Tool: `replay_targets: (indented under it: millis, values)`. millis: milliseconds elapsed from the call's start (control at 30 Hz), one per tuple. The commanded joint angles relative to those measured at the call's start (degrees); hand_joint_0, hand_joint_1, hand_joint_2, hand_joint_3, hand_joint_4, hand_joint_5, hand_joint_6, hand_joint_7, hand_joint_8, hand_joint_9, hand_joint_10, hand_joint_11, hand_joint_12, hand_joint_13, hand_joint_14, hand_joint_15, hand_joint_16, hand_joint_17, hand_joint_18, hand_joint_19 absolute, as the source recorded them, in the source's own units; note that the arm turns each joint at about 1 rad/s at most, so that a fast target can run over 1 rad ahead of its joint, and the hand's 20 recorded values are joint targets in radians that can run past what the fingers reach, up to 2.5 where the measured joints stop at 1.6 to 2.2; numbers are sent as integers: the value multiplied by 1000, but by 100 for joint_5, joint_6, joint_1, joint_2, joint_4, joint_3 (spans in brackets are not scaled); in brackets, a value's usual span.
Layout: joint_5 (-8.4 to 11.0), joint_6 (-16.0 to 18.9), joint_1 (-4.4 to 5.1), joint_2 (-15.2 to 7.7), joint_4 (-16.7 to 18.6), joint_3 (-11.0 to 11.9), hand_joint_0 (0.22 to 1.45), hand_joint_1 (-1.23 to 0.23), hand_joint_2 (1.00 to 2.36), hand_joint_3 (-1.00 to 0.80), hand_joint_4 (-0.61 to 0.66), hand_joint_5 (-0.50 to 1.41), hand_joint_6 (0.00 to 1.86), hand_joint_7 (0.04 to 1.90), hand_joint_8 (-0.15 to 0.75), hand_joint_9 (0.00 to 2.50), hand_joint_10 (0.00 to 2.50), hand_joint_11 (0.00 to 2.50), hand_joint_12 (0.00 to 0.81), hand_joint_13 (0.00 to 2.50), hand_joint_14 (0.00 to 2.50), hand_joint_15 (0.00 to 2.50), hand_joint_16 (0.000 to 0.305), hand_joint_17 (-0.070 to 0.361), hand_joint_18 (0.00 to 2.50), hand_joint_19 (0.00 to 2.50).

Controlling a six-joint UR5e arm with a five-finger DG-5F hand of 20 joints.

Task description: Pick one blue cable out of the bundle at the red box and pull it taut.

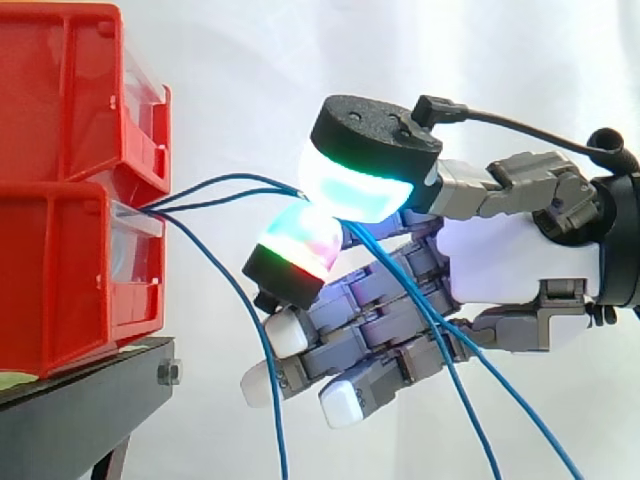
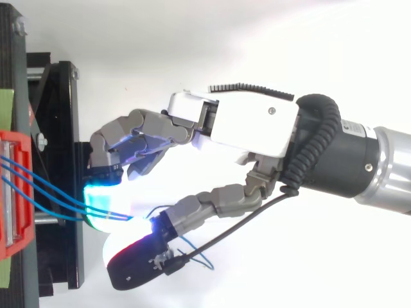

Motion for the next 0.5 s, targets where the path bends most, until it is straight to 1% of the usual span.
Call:
replay_targets:
  millis: [0,67,100,233,333,400,433,467]
  values:
    - [7,0,1,0,-4,0,544,-776,1000,-500,292,-220,796,1131,392,611,16,866,457,547,6,235,62,140,757,443]
    - [7,0,1,0,-13,0,533,-762,1000,-500,290,-216,787,1114,394,615,15,868,461,550,6,236,63,141,760,441]
    - [7,0,1,0,-13,0,520,-738,1000,-500,290,-211,779,1121,401,621,16,861,465,554,6,236,64,143,765,446]
    - [7,0,10,0,-4,0,513,-716,1000,-500,287,-198,763,1165,411,648,16,865,467,555,6,237,64,144,769,446]
    - [7,0,10,0,-4,-9,541,-704,1002,-469,278,-191,757,1187,402,661,18,855,459,552,6,234,62,140,756,446]
    - [7,0,19,0,-13,0,594,-720,1009,-385,266,-190,763,1205,394,667,19,859,449,555,6,231,60,135,751,454]
    - [7,0,19,0,-13,0,593,-721,1010,-379,267,-190,766,1197,395,668,16,857,449,557,6,230,60,135,751,452]
    - [7,0,19,0,-13,0,618,-733,1011,-358,258,-191,775,1205,395,672,17,861,447,560,6,226,60,135,753,444]
